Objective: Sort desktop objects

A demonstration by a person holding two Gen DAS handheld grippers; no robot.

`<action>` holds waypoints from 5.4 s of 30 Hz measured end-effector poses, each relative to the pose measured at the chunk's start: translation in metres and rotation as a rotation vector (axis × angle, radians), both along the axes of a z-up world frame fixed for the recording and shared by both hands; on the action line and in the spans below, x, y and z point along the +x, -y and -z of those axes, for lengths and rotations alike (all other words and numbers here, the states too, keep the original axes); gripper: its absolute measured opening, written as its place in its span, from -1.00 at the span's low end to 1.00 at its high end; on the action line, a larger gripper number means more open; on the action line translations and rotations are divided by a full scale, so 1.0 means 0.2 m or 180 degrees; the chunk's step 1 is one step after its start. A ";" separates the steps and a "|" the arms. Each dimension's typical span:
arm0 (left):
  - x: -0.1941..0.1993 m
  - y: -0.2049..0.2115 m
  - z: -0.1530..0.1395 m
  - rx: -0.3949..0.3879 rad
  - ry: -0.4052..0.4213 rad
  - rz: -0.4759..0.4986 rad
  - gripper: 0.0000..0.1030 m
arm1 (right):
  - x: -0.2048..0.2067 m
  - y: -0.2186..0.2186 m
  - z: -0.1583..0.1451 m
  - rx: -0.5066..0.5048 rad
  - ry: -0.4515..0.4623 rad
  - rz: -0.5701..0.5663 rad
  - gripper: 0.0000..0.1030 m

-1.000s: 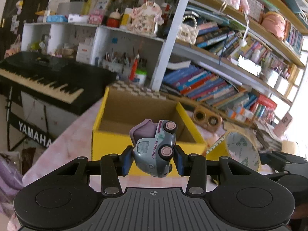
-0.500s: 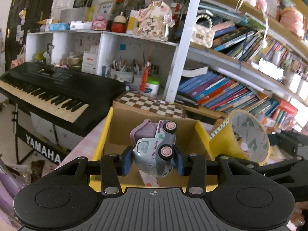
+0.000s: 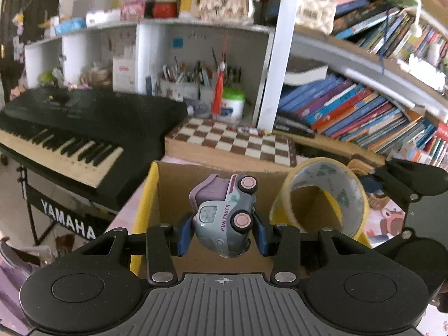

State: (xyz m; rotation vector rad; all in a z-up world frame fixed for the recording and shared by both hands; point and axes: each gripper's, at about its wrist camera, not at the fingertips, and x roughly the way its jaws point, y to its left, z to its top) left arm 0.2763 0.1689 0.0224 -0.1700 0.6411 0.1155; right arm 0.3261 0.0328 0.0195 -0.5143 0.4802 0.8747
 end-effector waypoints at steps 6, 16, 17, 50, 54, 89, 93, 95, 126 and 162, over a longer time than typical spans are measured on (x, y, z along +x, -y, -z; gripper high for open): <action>0.18 -0.02 0.09 0.0039 -0.0452 0.0054 -0.17 | 0.14 -0.14 0.09 -0.0513 -0.0113 -0.0391 0.75; 0.30 -0.01 0.18 0.0172 -0.0950 0.0166 -0.17 | 0.24 -0.28 0.23 -0.1218 -0.0070 -0.0839 0.75; 0.31 -0.01 0.19 0.0170 -0.0980 0.0168 -0.17 | 0.24 -0.29 0.24 -0.1267 -0.0071 -0.0855 0.75; -0.03 0.01 -0.09 0.0135 0.0062 -0.0031 0.24 | 0.16 -0.08 -0.08 -0.0380 -0.0206 -0.0117 0.78; -0.13 0.02 -0.13 0.0088 0.0201 -0.0039 0.26 | 0.10 0.00 -0.13 -0.0103 -0.0234 0.0131 0.78; -0.97 0.29 -0.17 0.0165 0.0746 0.0209 0.61 | -0.91 0.69 -0.21 0.0792 0.0180 0.1744 0.77; -1.04 0.34 -0.11 0.0197 0.0657 0.0261 0.61 | -1.00 0.70 -0.15 0.0804 0.0116 0.1814 0.77; -1.07 0.35 -0.08 0.0198 0.0618 0.0263 0.62 | -1.06 0.71 -0.12 0.0804 0.0128 0.1857 0.77; -1.26 0.54 0.16 0.0236 0.0081 0.0743 0.63 | -1.46 0.79 0.17 0.0481 -0.0276 0.2143 0.78; -0.87 0.98 0.28 0.0147 -0.0352 0.1099 0.63 | -1.10 1.18 0.28 0.0185 -0.0625 0.2449 0.82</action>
